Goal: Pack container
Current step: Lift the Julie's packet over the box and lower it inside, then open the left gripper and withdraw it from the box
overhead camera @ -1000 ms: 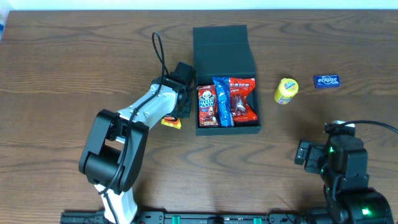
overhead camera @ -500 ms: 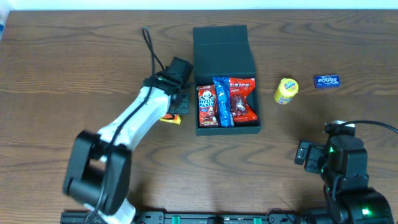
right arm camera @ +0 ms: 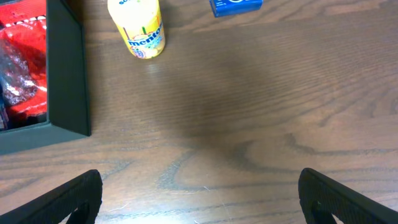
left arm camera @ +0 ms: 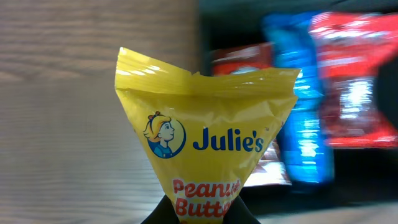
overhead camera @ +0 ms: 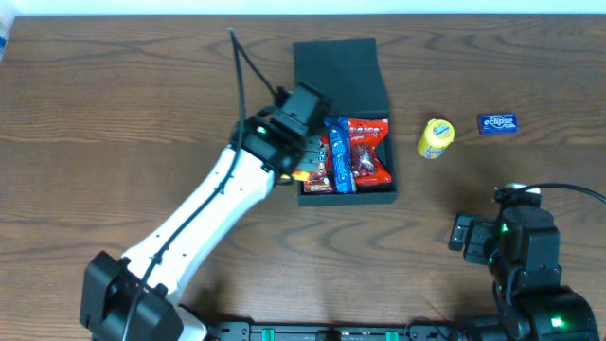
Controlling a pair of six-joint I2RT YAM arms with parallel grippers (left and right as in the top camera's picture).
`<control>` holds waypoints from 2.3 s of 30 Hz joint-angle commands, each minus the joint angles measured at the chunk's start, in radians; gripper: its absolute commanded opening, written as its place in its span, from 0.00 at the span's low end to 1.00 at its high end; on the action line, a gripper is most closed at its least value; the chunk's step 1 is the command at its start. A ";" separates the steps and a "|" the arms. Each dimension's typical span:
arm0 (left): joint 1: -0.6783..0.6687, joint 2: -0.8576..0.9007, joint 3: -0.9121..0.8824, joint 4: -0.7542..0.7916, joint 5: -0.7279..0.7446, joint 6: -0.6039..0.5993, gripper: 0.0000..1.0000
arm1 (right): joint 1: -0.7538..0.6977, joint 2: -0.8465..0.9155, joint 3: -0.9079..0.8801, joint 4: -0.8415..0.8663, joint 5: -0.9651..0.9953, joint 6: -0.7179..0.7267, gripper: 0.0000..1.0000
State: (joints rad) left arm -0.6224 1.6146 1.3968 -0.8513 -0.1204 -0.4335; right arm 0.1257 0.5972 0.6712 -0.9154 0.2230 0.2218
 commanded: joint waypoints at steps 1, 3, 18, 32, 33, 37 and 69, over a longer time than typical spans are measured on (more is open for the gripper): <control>-0.064 0.005 0.048 0.015 -0.025 -0.119 0.13 | -0.008 -0.002 0.000 0.002 0.005 -0.009 0.99; -0.100 0.037 0.062 0.033 -0.037 -0.170 0.13 | -0.008 -0.002 0.000 0.002 0.005 -0.010 0.99; -0.135 0.391 0.272 0.053 0.017 -0.249 0.13 | -0.008 -0.002 0.000 0.002 0.005 -0.009 0.99; -0.130 0.439 0.265 0.040 0.031 -0.347 0.11 | -0.008 -0.002 0.000 0.002 0.005 -0.009 0.99; -0.130 0.440 0.261 0.040 0.028 -0.356 0.11 | -0.008 -0.002 0.000 0.002 0.005 -0.009 0.99; -0.130 0.441 0.246 0.044 0.001 -0.381 0.11 | -0.008 -0.002 0.000 0.002 0.005 -0.010 0.99; -0.116 0.366 0.190 0.093 -0.023 -0.374 0.51 | -0.008 -0.002 0.000 0.002 0.005 -0.010 0.99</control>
State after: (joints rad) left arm -0.7460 2.0323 1.5692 -0.7521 -0.1192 -0.8124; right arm 0.1257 0.5972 0.6712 -0.9154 0.2230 0.2218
